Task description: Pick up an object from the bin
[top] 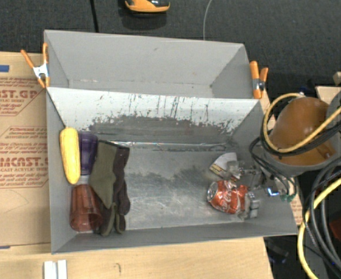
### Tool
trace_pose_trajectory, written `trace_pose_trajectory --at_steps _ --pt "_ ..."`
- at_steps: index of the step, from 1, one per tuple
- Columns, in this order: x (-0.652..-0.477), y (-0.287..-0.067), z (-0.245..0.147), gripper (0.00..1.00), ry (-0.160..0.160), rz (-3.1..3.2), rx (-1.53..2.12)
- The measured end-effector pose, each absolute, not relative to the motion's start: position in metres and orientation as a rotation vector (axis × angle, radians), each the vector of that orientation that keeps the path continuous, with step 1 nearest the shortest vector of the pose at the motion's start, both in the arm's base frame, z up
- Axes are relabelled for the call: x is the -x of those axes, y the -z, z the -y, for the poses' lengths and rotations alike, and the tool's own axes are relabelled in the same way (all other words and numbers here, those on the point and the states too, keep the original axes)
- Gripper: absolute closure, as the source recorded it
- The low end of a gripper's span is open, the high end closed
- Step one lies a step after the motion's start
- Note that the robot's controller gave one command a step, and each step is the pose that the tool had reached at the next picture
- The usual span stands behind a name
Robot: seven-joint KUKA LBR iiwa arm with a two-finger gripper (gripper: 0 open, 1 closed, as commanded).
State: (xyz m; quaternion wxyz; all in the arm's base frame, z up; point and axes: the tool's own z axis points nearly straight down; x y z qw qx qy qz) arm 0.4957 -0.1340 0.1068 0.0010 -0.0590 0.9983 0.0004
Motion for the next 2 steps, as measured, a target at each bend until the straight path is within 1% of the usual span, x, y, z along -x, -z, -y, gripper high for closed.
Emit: trace_pose_trajectory --at_steps 1,2 --pt "-0.4913 -0.079 0.1298 0.0 -0.001 -3.118 0.372" --pt "-0.4835 -0.0697 0.1351 1.0 -0.001 -3.139 0.075"
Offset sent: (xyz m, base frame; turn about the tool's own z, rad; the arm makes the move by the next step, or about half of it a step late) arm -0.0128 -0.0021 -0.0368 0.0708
